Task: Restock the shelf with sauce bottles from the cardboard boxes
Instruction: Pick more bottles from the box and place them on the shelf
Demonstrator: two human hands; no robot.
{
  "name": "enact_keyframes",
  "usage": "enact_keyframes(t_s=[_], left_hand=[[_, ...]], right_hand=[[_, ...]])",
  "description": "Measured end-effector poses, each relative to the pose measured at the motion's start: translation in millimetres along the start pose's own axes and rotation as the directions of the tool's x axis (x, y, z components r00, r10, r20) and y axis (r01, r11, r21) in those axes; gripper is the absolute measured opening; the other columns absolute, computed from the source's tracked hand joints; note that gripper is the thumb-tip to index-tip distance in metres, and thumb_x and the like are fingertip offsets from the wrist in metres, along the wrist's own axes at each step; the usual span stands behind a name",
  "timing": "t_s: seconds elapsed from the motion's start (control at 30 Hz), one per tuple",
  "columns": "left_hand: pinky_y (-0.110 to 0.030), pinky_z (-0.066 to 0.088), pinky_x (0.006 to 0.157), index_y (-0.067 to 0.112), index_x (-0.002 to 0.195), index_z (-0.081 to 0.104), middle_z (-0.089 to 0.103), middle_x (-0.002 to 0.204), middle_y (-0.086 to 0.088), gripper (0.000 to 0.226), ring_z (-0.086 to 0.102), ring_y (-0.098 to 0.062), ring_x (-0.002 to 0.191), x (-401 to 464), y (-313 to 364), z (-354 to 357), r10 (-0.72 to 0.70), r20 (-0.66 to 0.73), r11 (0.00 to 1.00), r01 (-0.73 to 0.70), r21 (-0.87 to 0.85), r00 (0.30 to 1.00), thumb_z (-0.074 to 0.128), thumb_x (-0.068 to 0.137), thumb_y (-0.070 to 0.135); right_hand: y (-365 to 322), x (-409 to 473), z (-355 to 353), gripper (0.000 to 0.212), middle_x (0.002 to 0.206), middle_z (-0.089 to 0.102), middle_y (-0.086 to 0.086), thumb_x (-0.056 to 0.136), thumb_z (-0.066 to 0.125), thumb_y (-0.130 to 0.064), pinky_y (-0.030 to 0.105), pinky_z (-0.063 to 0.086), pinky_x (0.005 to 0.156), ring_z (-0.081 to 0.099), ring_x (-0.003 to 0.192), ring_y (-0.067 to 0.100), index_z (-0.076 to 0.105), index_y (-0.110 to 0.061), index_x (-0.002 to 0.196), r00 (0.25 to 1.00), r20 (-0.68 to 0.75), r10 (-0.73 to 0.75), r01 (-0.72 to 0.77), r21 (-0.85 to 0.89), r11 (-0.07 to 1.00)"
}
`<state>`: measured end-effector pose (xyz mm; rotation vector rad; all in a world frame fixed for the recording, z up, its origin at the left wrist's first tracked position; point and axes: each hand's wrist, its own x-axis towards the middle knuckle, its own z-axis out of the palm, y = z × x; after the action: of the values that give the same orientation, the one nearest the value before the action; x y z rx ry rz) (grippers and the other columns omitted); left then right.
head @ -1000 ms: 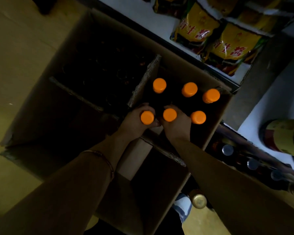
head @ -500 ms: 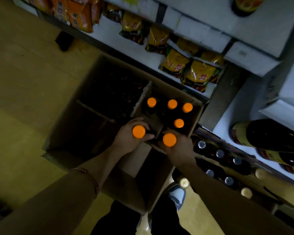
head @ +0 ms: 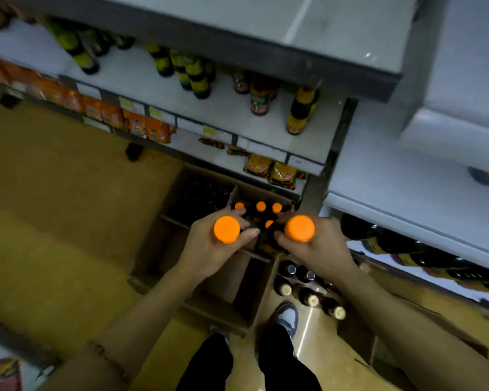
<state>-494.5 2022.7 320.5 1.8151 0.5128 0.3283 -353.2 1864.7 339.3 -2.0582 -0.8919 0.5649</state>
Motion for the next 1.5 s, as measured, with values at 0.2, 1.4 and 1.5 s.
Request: enact_keyframes(t_s=[0.2,1.4,1.5], left_hand=[[-0.045,0.056,0.071,0.034,0.087,0.064,0.070,0.086,0.005,0.013,0.070,-0.014,0.083,-6,116,-28,0.241,0.151,0.961,-0.257,0.098,0.959,0.071,0.078,0.038],[-0.045,0.055,0.074,0.013,0.048,0.062,0.065,0.055,-0.013,0.033,0.066,-0.032,0.058,-131,660,234,0.751,0.584,0.657,-0.441,-0.612,0.309,0.067,0.078,0.027],[-0.047,0.054,0.077,0.010,0.050,0.062,0.065,0.055,-0.013,0.034,0.066,-0.033,0.060,-165,692,293,0.767,0.588,0.634,-0.445,-0.633,0.256,0.065,0.078,0.029]], right_hand=[[-102,-36,-73,0.043,0.067,0.072,0.002,0.072,0.063,-0.052,0.041,0.053,0.062,0.067,0.063,0.014,0.074,-0.011,0.077,0.978,-0.197,-0.062,0.050,-0.064,0.997],[-331,-429,-483,0.040,0.043,0.035,-0.008,0.072,0.072,-0.014,0.015,0.029,0.040,0.032,0.040,0.007,0.039,-0.016,0.051,0.302,-0.931,-0.203,-0.164,-0.261,0.951],[-313,-480,-518,0.040,0.044,0.033,-0.005,0.073,0.074,-0.014,0.015,0.025,0.039,0.030,0.042,0.010,0.040,-0.012,0.052,0.282,-0.935,-0.214,-0.216,-0.279,0.936]])
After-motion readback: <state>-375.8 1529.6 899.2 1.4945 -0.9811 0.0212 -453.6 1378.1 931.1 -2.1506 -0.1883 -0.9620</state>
